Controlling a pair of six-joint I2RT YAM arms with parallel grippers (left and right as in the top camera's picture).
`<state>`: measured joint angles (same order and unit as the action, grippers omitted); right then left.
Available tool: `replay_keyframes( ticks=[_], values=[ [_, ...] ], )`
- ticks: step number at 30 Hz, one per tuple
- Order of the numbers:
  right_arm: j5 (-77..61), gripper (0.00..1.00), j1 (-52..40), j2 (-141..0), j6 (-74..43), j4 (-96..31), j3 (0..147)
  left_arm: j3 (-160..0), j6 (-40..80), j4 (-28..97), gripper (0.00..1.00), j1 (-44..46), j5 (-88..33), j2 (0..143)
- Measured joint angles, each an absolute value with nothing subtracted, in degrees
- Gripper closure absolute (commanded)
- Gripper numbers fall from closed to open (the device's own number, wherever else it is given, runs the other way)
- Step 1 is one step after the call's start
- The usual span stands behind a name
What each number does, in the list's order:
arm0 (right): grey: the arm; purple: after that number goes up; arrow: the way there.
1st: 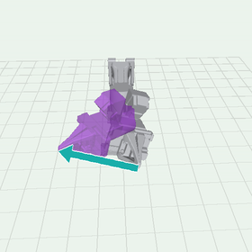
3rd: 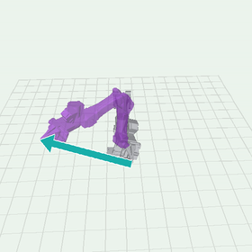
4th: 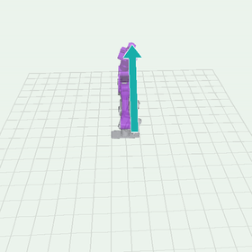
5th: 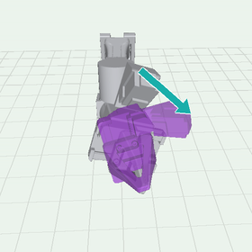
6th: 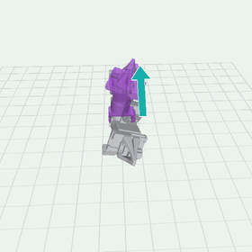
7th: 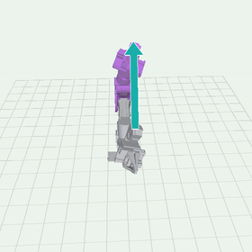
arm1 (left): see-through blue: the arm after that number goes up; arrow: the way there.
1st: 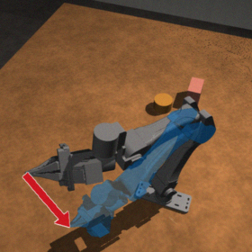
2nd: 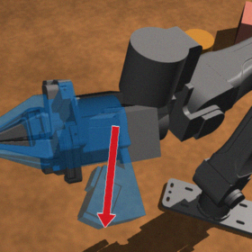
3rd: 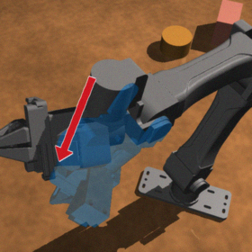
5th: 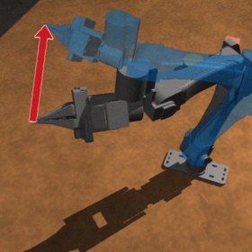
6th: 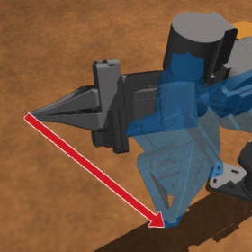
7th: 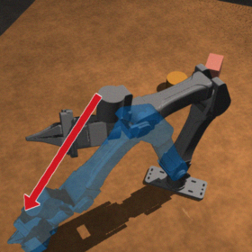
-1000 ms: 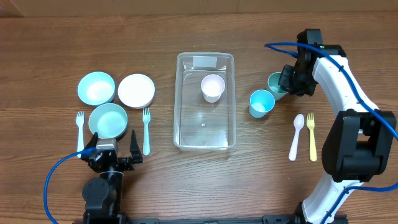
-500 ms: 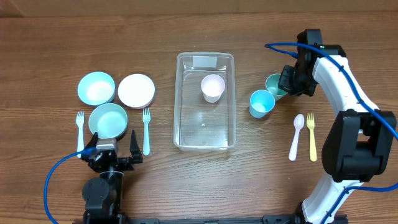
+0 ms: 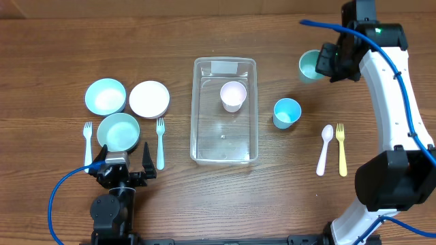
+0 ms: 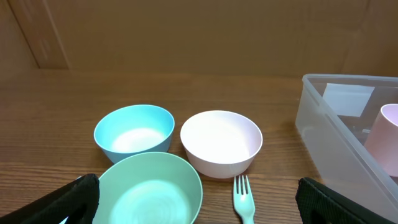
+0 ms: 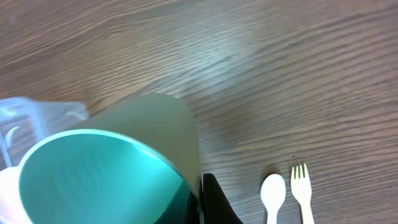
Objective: Pack container
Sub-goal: 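Move right gripper to the mint green cup and grasp it, then place mint green cup into the pink cup in the container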
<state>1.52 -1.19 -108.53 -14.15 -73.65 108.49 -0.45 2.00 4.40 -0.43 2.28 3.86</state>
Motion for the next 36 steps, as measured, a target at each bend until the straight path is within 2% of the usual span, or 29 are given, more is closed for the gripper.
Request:
replay_keyframes(
  ticks=[16,26,36],
  values=[
    [2.55,0.96,-24.25,-108.53,-11.94,-75.83,111.81,-0.45,2.0,4.4,0.0,-0.43,2.28,3.86],
    [3.4,0.96,-26.02,-108.53,-11.97,-68.25,108.4,-0.45,2.0,4.4,0.0,-0.43,2.28,3.86],
    [3.22,0.96,-26.13,-109.12,-11.99,-67.68,106.74,-0.45,2.0,4.4,0.0,-0.43,2.28,3.86]
  ],
)
